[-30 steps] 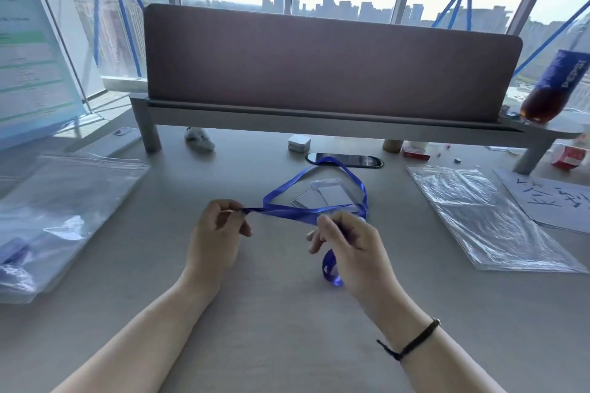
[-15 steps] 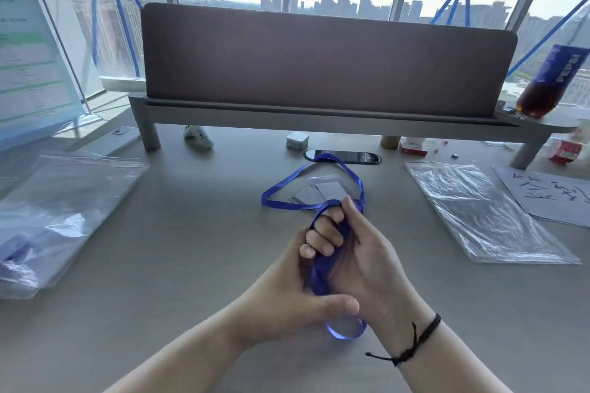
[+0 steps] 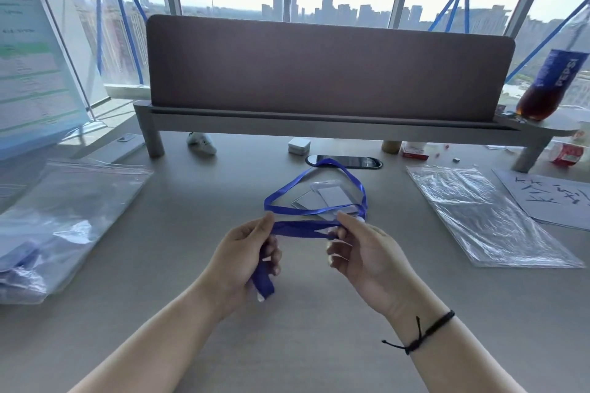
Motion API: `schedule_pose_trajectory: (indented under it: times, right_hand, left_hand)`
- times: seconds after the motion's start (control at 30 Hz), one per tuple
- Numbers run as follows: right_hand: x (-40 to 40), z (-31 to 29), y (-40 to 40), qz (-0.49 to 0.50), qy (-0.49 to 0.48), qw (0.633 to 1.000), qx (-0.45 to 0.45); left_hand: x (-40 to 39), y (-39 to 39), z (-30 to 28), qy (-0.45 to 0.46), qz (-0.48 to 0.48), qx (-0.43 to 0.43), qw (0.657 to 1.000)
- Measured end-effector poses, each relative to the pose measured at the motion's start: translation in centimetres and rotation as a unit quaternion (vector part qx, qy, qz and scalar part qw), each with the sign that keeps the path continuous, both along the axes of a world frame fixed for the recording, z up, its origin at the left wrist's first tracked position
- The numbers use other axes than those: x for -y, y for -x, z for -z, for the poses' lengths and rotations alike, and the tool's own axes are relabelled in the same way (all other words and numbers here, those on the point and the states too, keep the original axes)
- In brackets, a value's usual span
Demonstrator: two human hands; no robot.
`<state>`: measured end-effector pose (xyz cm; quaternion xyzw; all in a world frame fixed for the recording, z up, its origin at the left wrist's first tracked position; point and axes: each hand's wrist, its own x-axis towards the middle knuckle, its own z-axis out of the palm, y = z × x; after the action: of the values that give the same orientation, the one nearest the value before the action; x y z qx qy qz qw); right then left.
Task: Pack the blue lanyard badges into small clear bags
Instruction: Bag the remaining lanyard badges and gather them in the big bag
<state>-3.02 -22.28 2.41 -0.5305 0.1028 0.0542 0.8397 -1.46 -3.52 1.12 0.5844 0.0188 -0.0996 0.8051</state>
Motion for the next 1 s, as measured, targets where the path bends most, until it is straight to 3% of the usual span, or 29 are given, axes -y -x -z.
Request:
schedule_pose_trajectory:
  times: [0.1,0.2,0.3,0.4,0.47,0.53,0.57,0.63,0.73,0.77,0.83,0.9,1.0]
  right_hand:
    - [-0.7,0.6,0.3,-0.015,0.163,0.986,0.031]
    - [-2.3,1.3,1.0,-0.061,0.353,0.932,0.060]
    - [-3.5,1.9,1.6,-0.096,0.417,0.900,0.083]
    - [-3.8,2.2,2.0,-0.136,0.429,0.887,0.107]
    - [-3.5,2.0,1.5,-0.134,0.405,0.899,0.102]
    - [-2.7,1.9,0.2,-0.087,0.357,0.926,0.085]
    - [-2.2,1.9,-0.8,-0.046,0.359,0.929,0.080]
    - [-1.2,1.7,-3.1,0.034,0.423,0.902,0.075]
    - [0.3,1.1,-6.9,0.073,0.568,0.817,0.076]
    - [0.8,1.0,-8.2,0.074,0.607,0.787,0.076]
    - [1.7,0.8,-10.7,0.061,0.651,0.754,0.062]
    - [2.0,0.9,-12.6,0.022,0.669,0.742,0.032]
    - [1.8,1.3,-14.4,-0.024,0.730,0.683,0.003]
  left_hand:
    - [-0.2,-0.6,0.1,0.090,-0.059,-0.059,0.992]
    - [-0.7,-0.8,-0.1,0.194,-0.065,-0.098,0.974]
    - [-0.7,-0.7,-0.4,0.234,-0.081,-0.111,0.962]
    - [-0.7,-0.9,-0.4,0.213,-0.074,-0.084,0.971]
    - [-1.0,-1.1,-0.2,0.132,-0.074,-0.028,0.988]
    - [-1.4,-1.3,0.4,-0.047,-0.073,0.074,0.993]
    - [-1.6,-1.4,0.9,-0.156,-0.067,0.135,0.976]
    - [-2.1,-1.5,1.7,-0.349,-0.028,0.238,0.906]
    - [-1.9,-1.2,2.3,-0.565,0.065,0.312,0.761]
    - [-1.7,-1.0,2.4,-0.604,0.078,0.334,0.720]
    - [-1.4,-0.8,2.5,-0.622,0.081,0.372,0.684]
    - [-1.4,-0.7,2.6,-0.609,0.080,0.396,0.683]
    - [-1.7,-0.9,2.5,-0.596,0.088,0.397,0.692]
